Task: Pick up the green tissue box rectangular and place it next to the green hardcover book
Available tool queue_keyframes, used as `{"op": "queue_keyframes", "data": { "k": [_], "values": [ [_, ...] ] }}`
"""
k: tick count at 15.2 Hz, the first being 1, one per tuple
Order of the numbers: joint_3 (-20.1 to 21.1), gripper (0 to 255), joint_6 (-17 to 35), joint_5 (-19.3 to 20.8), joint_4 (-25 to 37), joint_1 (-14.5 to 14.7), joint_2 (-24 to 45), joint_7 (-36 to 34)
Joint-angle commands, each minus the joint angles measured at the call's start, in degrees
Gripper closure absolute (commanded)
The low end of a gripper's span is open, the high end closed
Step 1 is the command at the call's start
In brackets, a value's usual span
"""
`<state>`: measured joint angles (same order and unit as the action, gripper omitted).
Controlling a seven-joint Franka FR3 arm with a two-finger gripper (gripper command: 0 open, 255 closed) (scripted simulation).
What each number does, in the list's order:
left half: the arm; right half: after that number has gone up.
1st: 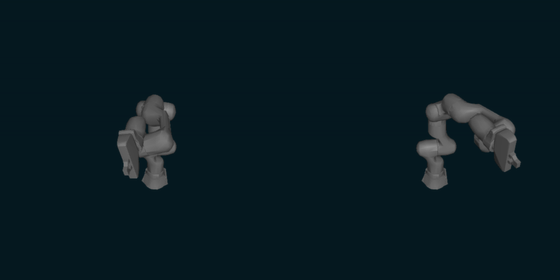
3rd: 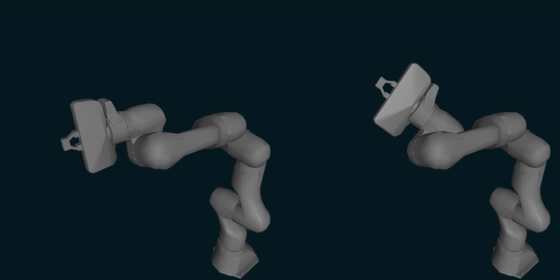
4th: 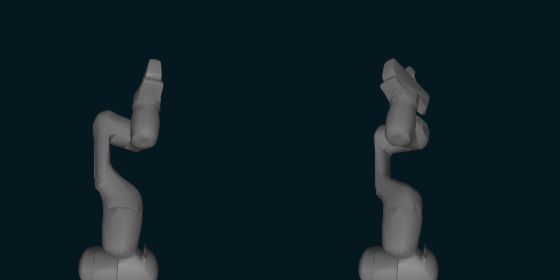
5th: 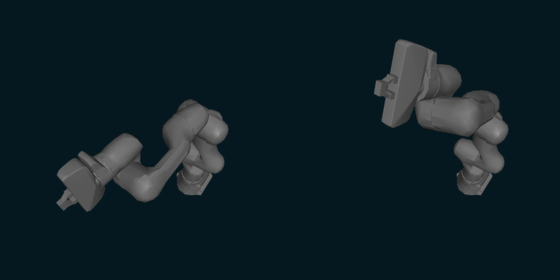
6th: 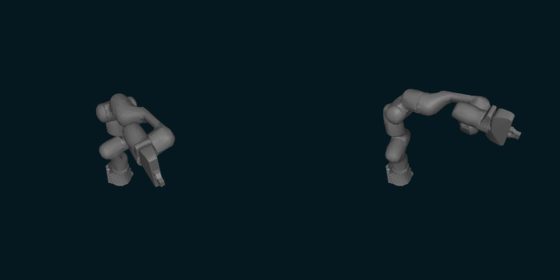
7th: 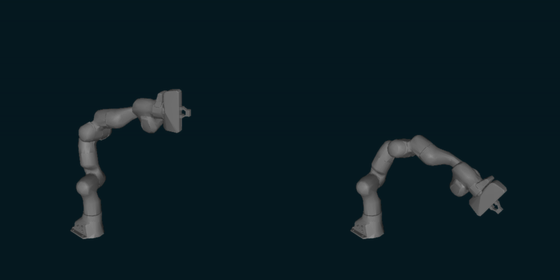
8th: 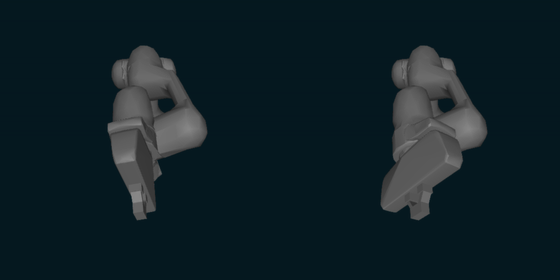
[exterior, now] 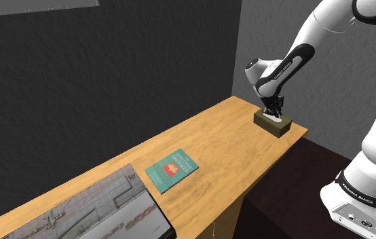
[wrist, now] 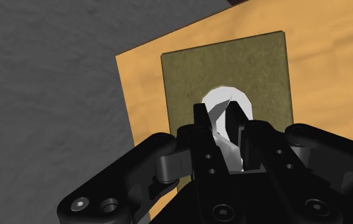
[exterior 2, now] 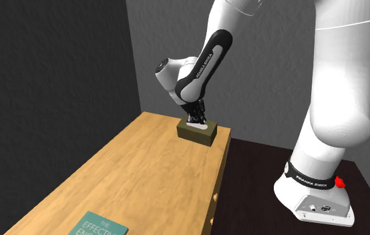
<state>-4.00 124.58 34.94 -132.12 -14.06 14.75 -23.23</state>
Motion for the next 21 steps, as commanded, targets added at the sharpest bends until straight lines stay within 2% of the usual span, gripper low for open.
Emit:
{"op": "queue_keyframes", "data": {
  "k": [1, 21],
  "values": [
    [0.2, 255, -1.4, -0.6, 0.1, 0.1, -1.4, 0.8],
    [0.9, 255, -13.9, -4.2, 2.5, 0.6, -12.9, 7.9]
  ]
}}
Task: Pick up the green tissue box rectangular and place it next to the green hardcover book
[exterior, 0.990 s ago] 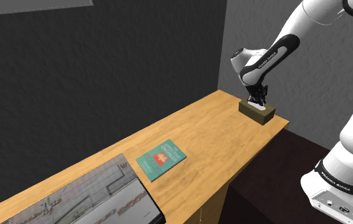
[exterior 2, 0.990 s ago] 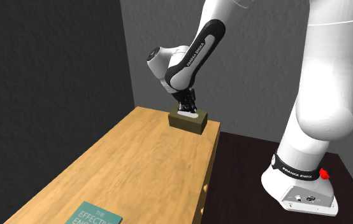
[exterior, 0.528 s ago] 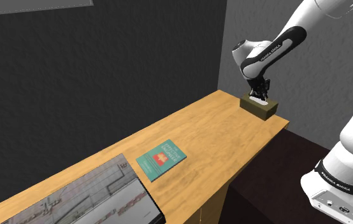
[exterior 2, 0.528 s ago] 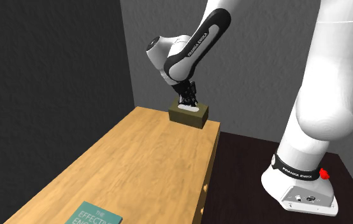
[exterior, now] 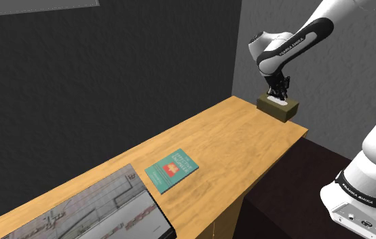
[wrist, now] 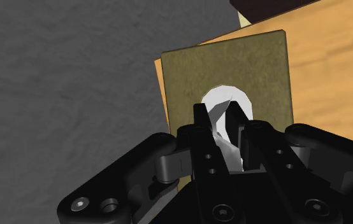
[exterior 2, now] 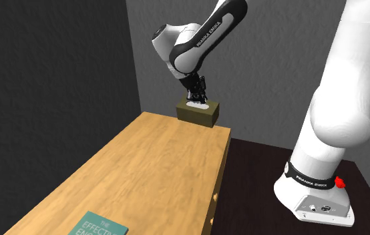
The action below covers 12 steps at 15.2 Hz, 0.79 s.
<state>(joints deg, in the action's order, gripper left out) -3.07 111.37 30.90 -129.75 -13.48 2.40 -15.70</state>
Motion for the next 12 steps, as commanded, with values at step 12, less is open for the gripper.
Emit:
{"op": "queue_keyframes", "data": {
  "k": [12],
  "values": [
    [0.4, 255, -8.6, -1.5, 4.0, 0.4, -5.5, 4.3]
  ]
}}
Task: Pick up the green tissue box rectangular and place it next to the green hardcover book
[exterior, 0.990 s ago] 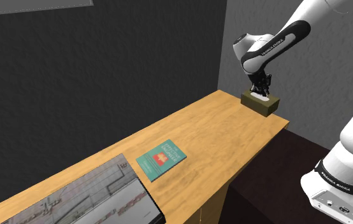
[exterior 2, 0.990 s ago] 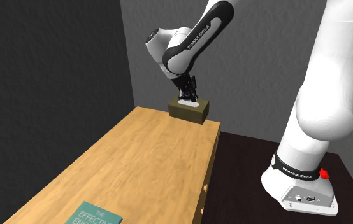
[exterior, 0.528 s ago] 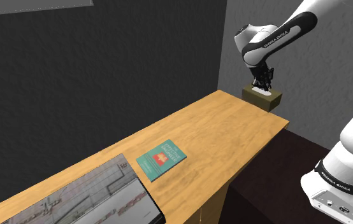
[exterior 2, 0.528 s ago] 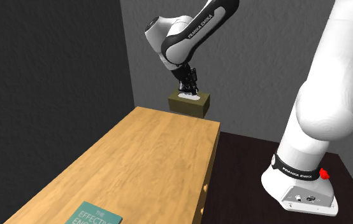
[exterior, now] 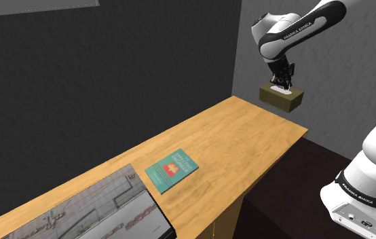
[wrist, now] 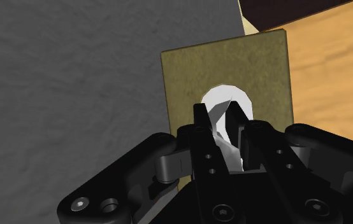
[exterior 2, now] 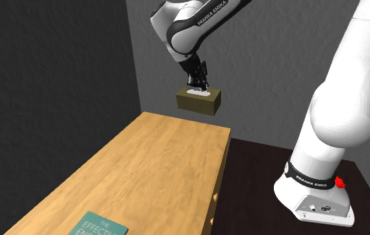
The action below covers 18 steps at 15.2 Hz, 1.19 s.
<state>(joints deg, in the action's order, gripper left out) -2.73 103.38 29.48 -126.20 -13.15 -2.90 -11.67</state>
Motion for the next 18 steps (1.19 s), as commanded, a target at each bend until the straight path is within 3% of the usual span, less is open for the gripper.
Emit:
{"op": "queue_keyframes", "data": {
  "k": [1, 4, 18],
  "values": [
    [0.1, 255, -1.3, -0.2, 0.9, 0.1, -0.5, 0.6],
    [0.2, 255, -2.8, -0.4, 1.8, 0.1, -1.2, 1.2],
    [9.2, 255, -14.3, -7.2, 20.4, 9.6, 12.6, -11.8]
  ]
}}
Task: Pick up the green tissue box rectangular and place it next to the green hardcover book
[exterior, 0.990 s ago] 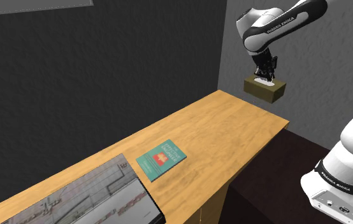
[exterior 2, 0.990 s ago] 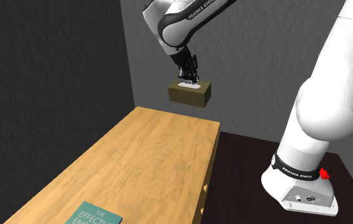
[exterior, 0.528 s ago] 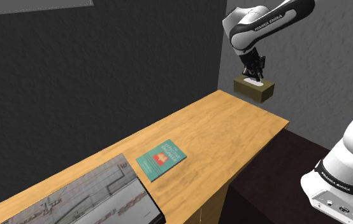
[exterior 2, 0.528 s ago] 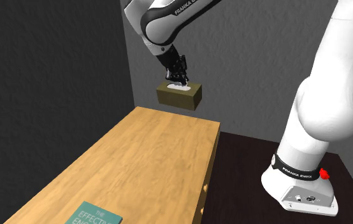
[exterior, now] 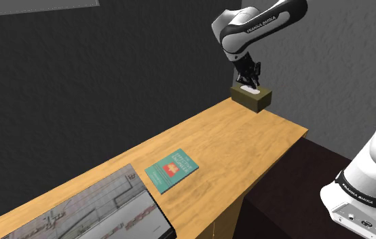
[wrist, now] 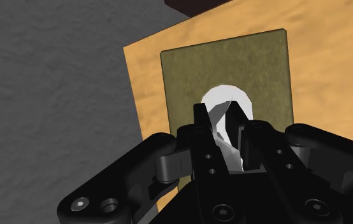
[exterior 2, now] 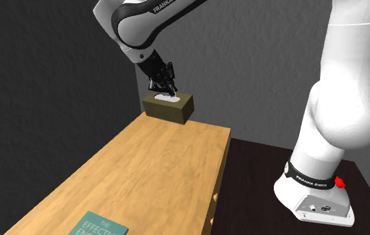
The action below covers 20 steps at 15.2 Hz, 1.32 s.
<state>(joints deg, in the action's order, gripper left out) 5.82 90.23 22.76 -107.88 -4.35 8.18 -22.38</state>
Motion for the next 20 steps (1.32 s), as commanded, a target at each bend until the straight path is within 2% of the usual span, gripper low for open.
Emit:
{"op": "queue_keyframes", "data": {
  "k": [1, 6, 11, 14, 17, 20],
  "values": [
    [1.2, 255, -2.0, -0.7, 4.0, 1.5, 2.9, -2.0],
    [3.3, 255, -7.1, -1.7, 14.8, 5.2, 10.4, -6.0],
    [4.6, 255, -13.3, -2.0, 28.8, 9.5, 19.6, -9.3],
    [5.0, 255, -18.1, -1.9, 39.9, 12.5, 26.5, -10.7],
    [4.8, 255, -24.4, -1.2, 54.8, 16.2, 35.4, -11.1],
    [4.9, 255, -21.9, -1.5, 51.8, 15.8, 35.0, -11.9]
  ]
}}
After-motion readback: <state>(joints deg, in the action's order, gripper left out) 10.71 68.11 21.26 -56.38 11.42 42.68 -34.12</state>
